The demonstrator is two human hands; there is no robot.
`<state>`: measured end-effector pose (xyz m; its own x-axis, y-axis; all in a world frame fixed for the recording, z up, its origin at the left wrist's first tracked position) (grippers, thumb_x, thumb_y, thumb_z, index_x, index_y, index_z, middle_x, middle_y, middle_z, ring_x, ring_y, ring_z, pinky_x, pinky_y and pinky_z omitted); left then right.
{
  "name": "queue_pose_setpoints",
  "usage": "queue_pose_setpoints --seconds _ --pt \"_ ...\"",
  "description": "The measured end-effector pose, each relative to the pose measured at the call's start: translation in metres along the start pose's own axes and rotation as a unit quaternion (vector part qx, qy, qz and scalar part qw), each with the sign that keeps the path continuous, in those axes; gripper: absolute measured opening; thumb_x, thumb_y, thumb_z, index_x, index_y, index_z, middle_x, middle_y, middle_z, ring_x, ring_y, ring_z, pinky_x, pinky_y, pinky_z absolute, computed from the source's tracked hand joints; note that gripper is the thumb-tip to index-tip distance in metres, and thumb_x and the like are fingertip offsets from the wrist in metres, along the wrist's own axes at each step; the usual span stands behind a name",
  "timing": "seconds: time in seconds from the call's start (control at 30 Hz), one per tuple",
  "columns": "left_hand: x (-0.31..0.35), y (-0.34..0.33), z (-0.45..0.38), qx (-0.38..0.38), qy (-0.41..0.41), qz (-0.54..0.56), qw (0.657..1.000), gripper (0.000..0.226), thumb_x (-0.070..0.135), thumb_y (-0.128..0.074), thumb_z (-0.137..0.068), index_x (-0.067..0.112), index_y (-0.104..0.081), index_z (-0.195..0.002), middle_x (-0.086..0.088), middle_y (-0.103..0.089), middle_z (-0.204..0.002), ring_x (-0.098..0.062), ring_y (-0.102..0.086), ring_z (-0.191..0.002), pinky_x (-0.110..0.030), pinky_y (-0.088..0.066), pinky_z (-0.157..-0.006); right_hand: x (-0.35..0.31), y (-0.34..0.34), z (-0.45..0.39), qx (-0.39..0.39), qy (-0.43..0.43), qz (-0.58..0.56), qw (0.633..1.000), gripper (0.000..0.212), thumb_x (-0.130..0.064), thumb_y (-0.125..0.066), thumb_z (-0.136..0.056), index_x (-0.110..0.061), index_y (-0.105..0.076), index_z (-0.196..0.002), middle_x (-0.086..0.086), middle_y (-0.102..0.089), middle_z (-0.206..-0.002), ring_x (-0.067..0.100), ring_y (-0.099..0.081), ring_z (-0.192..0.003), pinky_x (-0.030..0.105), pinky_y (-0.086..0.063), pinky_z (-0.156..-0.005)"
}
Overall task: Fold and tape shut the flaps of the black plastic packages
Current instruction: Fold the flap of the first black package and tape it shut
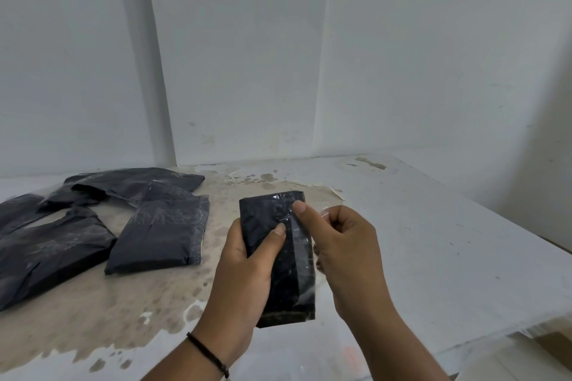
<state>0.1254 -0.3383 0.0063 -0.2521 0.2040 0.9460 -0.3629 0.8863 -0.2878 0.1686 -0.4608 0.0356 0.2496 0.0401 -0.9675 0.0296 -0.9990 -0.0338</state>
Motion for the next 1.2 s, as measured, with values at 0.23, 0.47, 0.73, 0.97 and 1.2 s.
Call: queue_pose_setpoints --seconds 0.23,0.47,0.73,0.97,1.2 --pt "-0.001 -0.002 0.001 -0.007 0.000 -0.002 1.000 0.012 0.027 -0.065 -0.086 0.036 -0.065 -0.095 0.000 -0.074 -0.094 -0.024 -0.072 -0.088 -0.049 -0.058 -0.076 0.001 0.000 0.000 0.027 0.015 0.007 0.999 0.045 -0.041 -0.078 -0.071 -0.007 -0.051 -0.059 0.006 -0.047 -0.057 0.018 -0.044 -0.054 0.034 -0.042 -0.054" --pt "-0.001 -0.003 0.003 -0.010 -0.001 -0.004 1.000 0.014 0.026 -0.065 -0.086 0.039 -0.066 -0.092 0.001 -0.074 -0.093 -0.022 -0.072 -0.089 -0.051 -0.057 -0.081 -0.001 0.002 0.001 0.050 0.032 0.045 0.997 0.045 -0.043 -0.077 -0.072 -0.015 -0.046 -0.053 -0.003 -0.044 -0.051 0.008 -0.039 -0.048 0.016 -0.036 -0.047" --pt "0.001 -0.004 0.004 -0.006 -0.013 -0.018 1.000 0.031 0.035 -0.077 -0.068 0.037 -0.065 -0.097 0.004 -0.074 -0.094 -0.020 -0.072 -0.088 -0.049 -0.057 -0.080 -0.003 0.002 0.003 0.011 0.026 0.123 0.992 0.044 -0.057 -0.066 -0.075 -0.016 -0.055 -0.062 -0.008 -0.047 -0.050 0.003 -0.042 -0.045 0.014 -0.037 -0.048" --pt "0.005 0.009 -0.005 0.051 -0.035 -0.050 0.997 0.027 0.036 -0.076 -0.073 0.037 -0.063 -0.097 0.006 -0.074 -0.092 -0.020 -0.071 -0.086 -0.050 -0.058 -0.076 0.009 0.012 0.016 -0.088 -0.110 0.140 0.980 0.061 -0.071 -0.058 -0.069 -0.030 -0.052 -0.114 0.001 -0.070 -0.079 0.007 -0.061 -0.060 0.021 -0.046 -0.056" --pt "0.007 0.015 -0.011 0.077 -0.047 -0.070 0.993 0.028 0.034 -0.076 -0.075 0.035 -0.061 -0.099 0.008 -0.073 -0.093 -0.016 -0.070 -0.087 -0.044 -0.059 -0.076 0.018 0.020 0.028 -0.118 -0.139 0.094 0.979 0.028 -0.030 -0.076 -0.075 -0.025 -0.061 -0.098 -0.004 -0.063 -0.061 0.005 -0.054 -0.050 0.023 -0.043 -0.056"
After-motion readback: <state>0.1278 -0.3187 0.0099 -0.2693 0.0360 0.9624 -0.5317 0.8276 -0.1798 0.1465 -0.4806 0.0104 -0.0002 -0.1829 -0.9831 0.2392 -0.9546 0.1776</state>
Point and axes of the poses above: each hand's wrist, its own z-axis away from the middle knuckle, its own y-axis out of the back of the hand, x = y × z, the point moved 4 cm from there along -z, towards the middle knuckle
